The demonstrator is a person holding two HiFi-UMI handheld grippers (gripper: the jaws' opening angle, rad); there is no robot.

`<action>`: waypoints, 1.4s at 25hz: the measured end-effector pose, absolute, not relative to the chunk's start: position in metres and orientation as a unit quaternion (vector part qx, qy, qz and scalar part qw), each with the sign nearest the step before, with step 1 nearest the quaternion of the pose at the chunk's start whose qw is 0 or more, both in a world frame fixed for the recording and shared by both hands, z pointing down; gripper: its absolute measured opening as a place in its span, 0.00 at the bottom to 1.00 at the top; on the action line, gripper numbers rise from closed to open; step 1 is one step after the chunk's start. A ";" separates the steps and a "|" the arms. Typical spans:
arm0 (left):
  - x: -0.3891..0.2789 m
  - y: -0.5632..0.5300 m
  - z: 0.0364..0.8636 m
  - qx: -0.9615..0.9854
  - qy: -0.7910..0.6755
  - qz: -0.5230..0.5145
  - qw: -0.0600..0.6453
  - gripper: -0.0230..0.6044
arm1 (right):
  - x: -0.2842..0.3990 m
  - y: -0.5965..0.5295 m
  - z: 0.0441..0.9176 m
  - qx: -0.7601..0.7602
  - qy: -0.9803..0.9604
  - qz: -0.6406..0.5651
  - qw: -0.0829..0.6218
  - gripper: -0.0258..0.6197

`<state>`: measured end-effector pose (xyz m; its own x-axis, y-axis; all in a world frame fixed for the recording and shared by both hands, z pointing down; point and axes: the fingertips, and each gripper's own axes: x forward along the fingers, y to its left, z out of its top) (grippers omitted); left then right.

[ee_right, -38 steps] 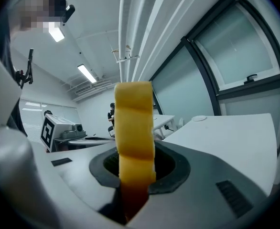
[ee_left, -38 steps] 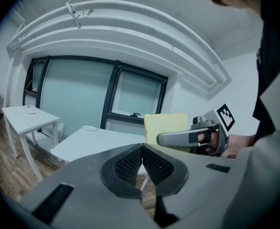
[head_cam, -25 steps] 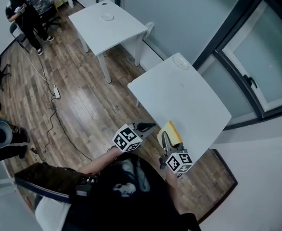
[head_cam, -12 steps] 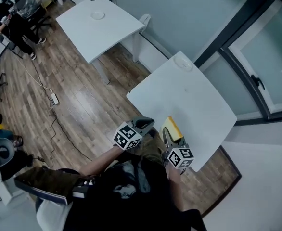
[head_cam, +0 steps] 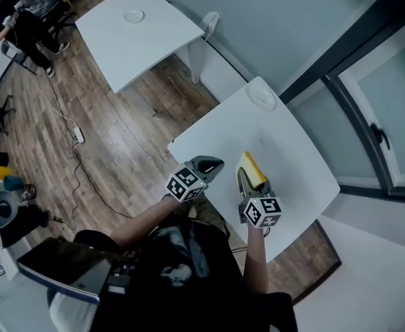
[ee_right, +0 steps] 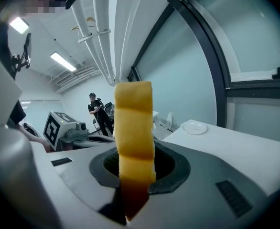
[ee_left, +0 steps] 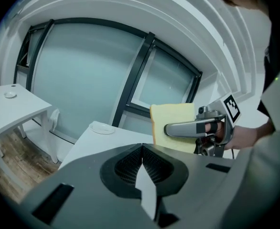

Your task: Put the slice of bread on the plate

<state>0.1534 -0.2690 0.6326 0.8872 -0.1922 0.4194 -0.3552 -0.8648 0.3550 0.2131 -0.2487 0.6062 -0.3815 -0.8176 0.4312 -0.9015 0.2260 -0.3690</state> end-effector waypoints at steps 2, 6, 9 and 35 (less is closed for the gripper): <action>0.169 -0.287 0.642 0.948 -0.146 0.197 0.205 0.04 | 0.228 -0.269 0.612 0.546 -0.786 0.276 0.091 0.18; 0.193 -0.323 0.660 0.945 -0.148 0.209 0.206 0.04 | 0.256 -0.312 0.629 0.539 -0.796 0.236 0.142 0.18; 0.205 -0.351 0.684 0.940 -0.149 0.218 0.214 0.04 | 0.272 -0.351 0.652 0.534 -0.795 0.209 0.198 0.18; 0.234 -0.515 0.756 0.898 -0.190 0.221 0.329 0.04 | 0.383 -0.589 0.839 0.467 -0.647 0.052 0.601 0.34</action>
